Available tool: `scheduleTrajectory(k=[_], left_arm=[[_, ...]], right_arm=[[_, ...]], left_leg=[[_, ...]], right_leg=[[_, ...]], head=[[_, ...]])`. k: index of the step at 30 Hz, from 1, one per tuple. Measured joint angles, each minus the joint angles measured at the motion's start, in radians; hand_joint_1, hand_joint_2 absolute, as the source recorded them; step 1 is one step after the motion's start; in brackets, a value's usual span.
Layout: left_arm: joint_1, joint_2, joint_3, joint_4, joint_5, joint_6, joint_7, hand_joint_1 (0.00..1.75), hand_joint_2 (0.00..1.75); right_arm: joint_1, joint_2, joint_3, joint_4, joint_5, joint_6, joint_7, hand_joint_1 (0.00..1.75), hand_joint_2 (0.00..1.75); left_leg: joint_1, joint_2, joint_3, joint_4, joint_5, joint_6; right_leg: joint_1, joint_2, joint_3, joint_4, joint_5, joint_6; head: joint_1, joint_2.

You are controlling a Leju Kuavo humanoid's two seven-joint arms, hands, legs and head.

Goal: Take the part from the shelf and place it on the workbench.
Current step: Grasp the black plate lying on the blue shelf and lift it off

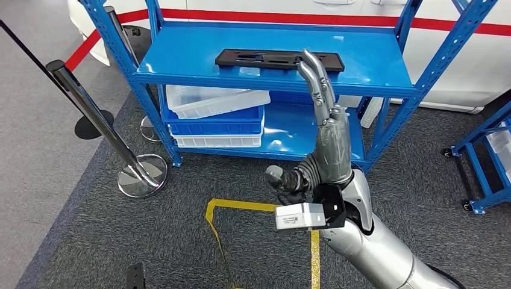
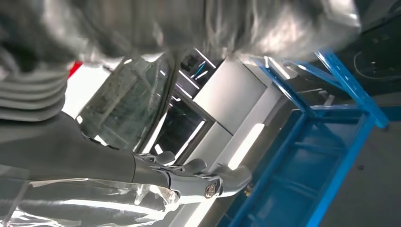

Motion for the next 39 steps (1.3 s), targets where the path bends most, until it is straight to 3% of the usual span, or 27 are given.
scheduleTrajectory(k=[1,3,5,6,7,9,10,12,15,17,19,20,21,22,24,25,27,30,32,35,36,37,39], left_arm=[[-0.001,0.0,-0.001,0.0,0.0,0.0,0.0,0.0,0.0],[-0.001,0.0,-0.003,0.0,0.0,0.0,0.002,0.0,0.0],[0.001,0.0,-0.006,0.0,0.0,0.0,0.004,0.0,0.0],[0.001,0.0,-0.006,0.0,0.0,0.0,0.005,0.0,0.0],[0.001,0.0,-0.007,0.0,0.0,-0.001,0.005,0.0,0.0],[-0.001,0.002,-0.008,0.0,-0.001,-0.003,0.007,0.0,0.0],[-0.002,0.003,-0.01,0.0,-0.002,-0.005,0.008,0.0,0.0],[-0.003,0.004,-0.014,0.0,-0.004,-0.007,0.009,0.0,0.0],[-0.001,0.004,-0.016,0.0,-0.005,-0.01,0.01,0.0,0.0],[-0.002,0.004,-0.017,0.0,-0.005,-0.012,0.01,0.0,0.0],[-0.003,0.005,-0.017,0.0,-0.005,-0.015,0.011,0.0,0.0],[-0.002,0.005,-0.018,0.0,-0.005,-0.016,0.011,0.0,0.0],[-0.001,0.005,-0.018,0.0,-0.005,-0.017,0.012,0.0,0.0],[0.0,0.005,-0.018,0.0,-0.004,-0.018,0.012,0.0,0.0],[0.001,0.005,-0.018,0.0,-0.004,-0.019,0.012,0.0,0.0],[0.0,0.005,-0.018,0.0,-0.004,-0.019,0.012,0.0,0.0],[-0.003,0.005,-0.019,0.0,-0.003,-0.019,0.013,0.0,0.0],[-0.004,0.006,-0.02,0.0,-0.003,-0.019,0.014,0.0,0.0],[-0.005,0.006,-0.021,0.0,-0.003,-0.019,0.015,0.0,0.0],[-0.004,0.006,-0.024,0.0,-0.001,-0.019,0.019,0.0,0.0],[-0.001,0.005,-0.024,0.0,0.0,-0.019,0.02,0.0,0.0],[0.002,0.006,-0.025,0.0,0.001,-0.019,0.02,0.0,0.0],[0.004,0.006,-0.025,0.0,0.001,-0.019,0.021,0.0,0.0]], right_arm=[[0.0,0.0,0.0,-0.001,-0.001,0.0,0.0,0.0,0.0],[0.0,0.0,0.0,-0.001,-0.006,0.0,0.0,0.0,0.0],[0.001,0.0,0.0,-0.001,-0.013,0.001,0.0,0.0,0.0],[0.001,0.0,0.0,-0.001,-0.02,0.003,0.0,0.0,0.0],[0.001,0.0,0.0,-0.001,-0.028,0.004,-0.001,0.0,0.0],[0.001,0.0,0.0,-0.001,-0.046,0.008,-0.004,0.0,0.0],[0.001,0.0,0.0,-0.001,-0.053,0.01,-0.006,0.0,0.0],[0.0,0.0,0.0,-0.001,-0.063,0.015,-0.008,0.0,0.0],[-0.001,0.0,0.0,-0.001,-0.066,0.019,-0.009,0.0,0.0],[-0.003,-0.001,0.0,-0.001,-0.067,0.021,-0.01,0.0,0.0],[-0.002,-0.002,0.0,-0.001,-0.069,0.023,-0.01,0.0,0.0],[0.0,-0.002,0.0,0.0,-0.07,0.024,-0.01,0.0,0.0],[0.001,-0.002,0.0,0.0,-0.073,0.025,-0.009,0.0,0.0],[0.001,-0.003,0.0,0.0,-0.076,0.027,-0.01,0.0,0.0],[0.001,-0.003,0.0,0.001,-0.083,0.035,-0.011,0.0,0.0],[-0.001,-0.003,0.0,0.001,-0.088,0.04,-0.012,0.0,0.0],[-0.003,-0.003,0.0,0.002,-0.095,0.046,-0.017,0.0,0.0],[-0.004,-0.004,0.0,0.002,-0.101,0.053,-0.02,0.0,0.0],[-0.005,-0.004,0.0,0.002,-0.099,0.058,-0.021,0.0,0.0],[-0.005,-0.004,0.0,0.005,-0.096,0.061,-0.019,0.0,0.0],[-0.004,-0.004,0.0,0.006,-0.096,0.061,-0.019,0.0,0.0],[-0.004,-0.004,0.0,0.008,-0.096,0.061,-0.018,0.0,0.0],[-0.003,-0.004,0.0,0.01,-0.096,0.061,-0.018,0.0,0.0]], left_leg=[[0.0,0.002,-0.021,0.042,-0.021,-0.003],[-0.001,0.005,-0.094,0.178,-0.073,-0.005],[-0.002,0.005,-0.157,0.275,-0.09,-0.002],[-0.003,0.005,-0.163,0.27,-0.07,0.002],[-0.006,0.005,-0.15,0.227,-0.033,0.009],[-0.013,0.005,-0.096,0.09,0.044,0.028],[-0.018,0.005,-0.074,0.035,0.065,0.034],[-0.024,0.005,-0.059,-0.005,0.068,0.039],[-0.017,0.004,-0.051,-0.022,0.072,0.044],[-0.012,0.005,-0.044,-0.03,0.073,0.05],[-0.014,0.005,-0.041,-0.03,0.068,0.055],[-0.014,0.005,-0.039,-0.03,0.064,0.056],[-0.015,0.005,-0.034,-0.029,0.06,0.056],[-0.015,0.004,-0.028,-0.028,0.055,0.055],[-0.015,0.004,-0.012,-0.027,0.042,0.05],[-0.017,0.003,-0.008,-0.024,0.034,0.045],[-0.019,0.003,-0.007,-0.024,0.026,0.033],[-0.018,0.005,-0.003,-0.015,0.015,0.018],[-0.016,0.006,-0.04,0.059,-0.005,0.008],[-0.013,0.007,-0.175,0.243,-0.03,0.0],[-0.013,0.007,-0.207,0.268,-0.014,0.0],[-0.013,0.007,-0.221,0.252,0.023,0.002],[-0.018,0.007,-0.199,0.133,0.129,0.016]], right_leg=[[-0.001,-0.002,0.002,-0.001,-0.001,-0.005],[0.004,-0.005,0.004,-0.001,-0.003,-0.012],[0.01,-0.006,0.005,-0.001,-0.005,-0.017],[0.013,-0.005,0.007,-0.001,-0.006,-0.018],[0.015,-0.005,0.01,-0.001,-0.007,-0.019],[0.018,-0.004,0.015,-0.001,-0.009,-0.019],[0.02,-0.003,0.014,-0.001,-0.01,-0.016],[0.02,-0.004,0.011,-0.003,-0.009,-0.008],[0.021,-0.005,0.007,0.005,-0.017,0.009],[0.019,-0.005,-0.031,0.079,-0.057,0.016],[0.017,-0.005,-0.098,0.203,-0.107,0.021],[0.016,-0.006,-0.126,0.248,-0.114,0.023],[0.015,-0.006,-0.138,0.261,-0.102,0.024],[0.014,-0.006,-0.13,0.237,-0.071,0.024],[0.013,-0.006,-0.071,0.111,0.004,0.019],[0.015,-0.006,-0.042,0.051,0.02,0.015],[0.018,-0.005,-0.017,0.002,0.012,0.005],[0.016,-0.001,0.002,-0.011,-0.003,-0.012],[0.012,-0.003,0.028,-0.017,-0.017,-0.023],[0.014,-0.006,0.066,-0.019,-0.049,-0.03],[0.015,-0.005,0.08,-0.019,-0.06,-0.031],[0.015,-0.003,0.097,-0.019,-0.073,-0.03],[0.015,0.0,0.135,-0.023,-0.102,-0.026]], head=[[-0.001,0.0],[-0.003,0.0],[-0.004,0.0],[-0.004,0.0],[-0.004,0.0],[-0.003,0.0],[-0.003,0.0],[-0.002,0.0],[-0.001,0.0],[0.002,0.0],[0.004,0.0],[0.004,0.0],[0.004,0.0],[0.004,0.0],[0.004,0.0],[0.005,0.0],[0.003,0.0],[0.001,0.0],[-0.003,0.0],[-0.005,0.0],[-0.005,0.0],[-0.006,0.0],[-0.005,0.0]])
